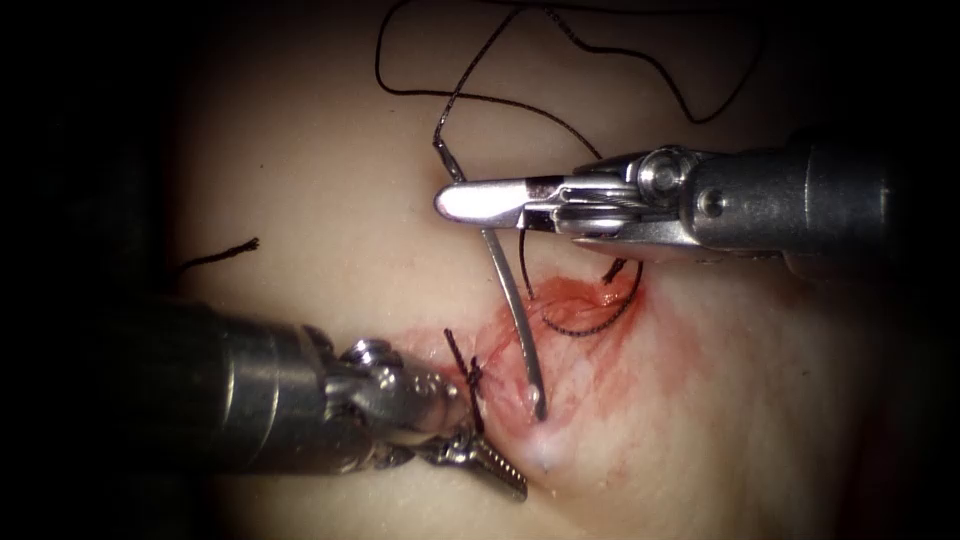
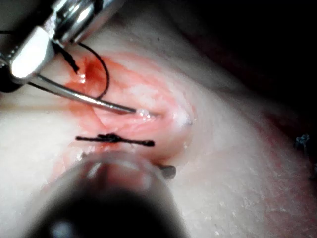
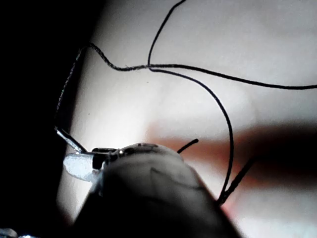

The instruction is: Wound Closure

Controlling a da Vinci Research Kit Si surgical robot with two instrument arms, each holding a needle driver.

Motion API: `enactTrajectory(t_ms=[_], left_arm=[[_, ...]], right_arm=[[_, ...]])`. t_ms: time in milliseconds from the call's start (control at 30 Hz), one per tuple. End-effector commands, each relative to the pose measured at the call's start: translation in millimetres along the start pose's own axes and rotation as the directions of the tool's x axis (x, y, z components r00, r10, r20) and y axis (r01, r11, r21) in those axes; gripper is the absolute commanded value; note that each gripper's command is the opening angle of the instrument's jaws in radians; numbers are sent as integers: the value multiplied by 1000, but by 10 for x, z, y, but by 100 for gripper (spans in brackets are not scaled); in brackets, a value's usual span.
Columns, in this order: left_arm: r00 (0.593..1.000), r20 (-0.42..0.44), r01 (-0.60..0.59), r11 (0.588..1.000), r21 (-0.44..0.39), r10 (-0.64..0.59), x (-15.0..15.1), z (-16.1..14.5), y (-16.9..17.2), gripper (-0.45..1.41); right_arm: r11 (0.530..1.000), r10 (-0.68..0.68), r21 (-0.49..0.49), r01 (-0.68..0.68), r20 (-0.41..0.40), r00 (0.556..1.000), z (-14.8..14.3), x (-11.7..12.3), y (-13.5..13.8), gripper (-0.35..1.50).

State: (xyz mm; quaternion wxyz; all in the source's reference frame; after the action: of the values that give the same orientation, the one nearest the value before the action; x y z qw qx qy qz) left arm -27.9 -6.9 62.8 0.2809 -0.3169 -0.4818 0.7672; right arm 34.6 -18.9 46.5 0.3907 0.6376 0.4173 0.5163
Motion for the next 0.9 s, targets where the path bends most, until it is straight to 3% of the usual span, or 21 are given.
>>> enactTrajectory(t_ms=[33,233,433,533,667,900], left_arm=[[1000,0,0,1000,0,0,1,6,-4,2],[1000,0,0,1000,-1,0,0,6,-3,2],[1000,0,0,1000,-1,0,0,6,-3,2],[1000,0,0,1000,-1,0,1,6,-3,2],[1000,1,0,1000,-1,0,1,5,-3,2],[1000,1,0,1000,-1,0,1,5,-3,2]], right_arm=[[1000,0,-31,0,-8,1000,2,2,1,-35],[978,99,-184,-98,-5,995,-11,-4,-3,-35],[966,128,-227,-127,-8,992,-7,-9,-6,-35],[973,127,-193,-128,-14,992,-2,-9,-6,-35],[998,54,-41,-54,5,999,5,-6,-4,-35],[995,-2,103,-1,26,1000,11,-3,-2,-35]])
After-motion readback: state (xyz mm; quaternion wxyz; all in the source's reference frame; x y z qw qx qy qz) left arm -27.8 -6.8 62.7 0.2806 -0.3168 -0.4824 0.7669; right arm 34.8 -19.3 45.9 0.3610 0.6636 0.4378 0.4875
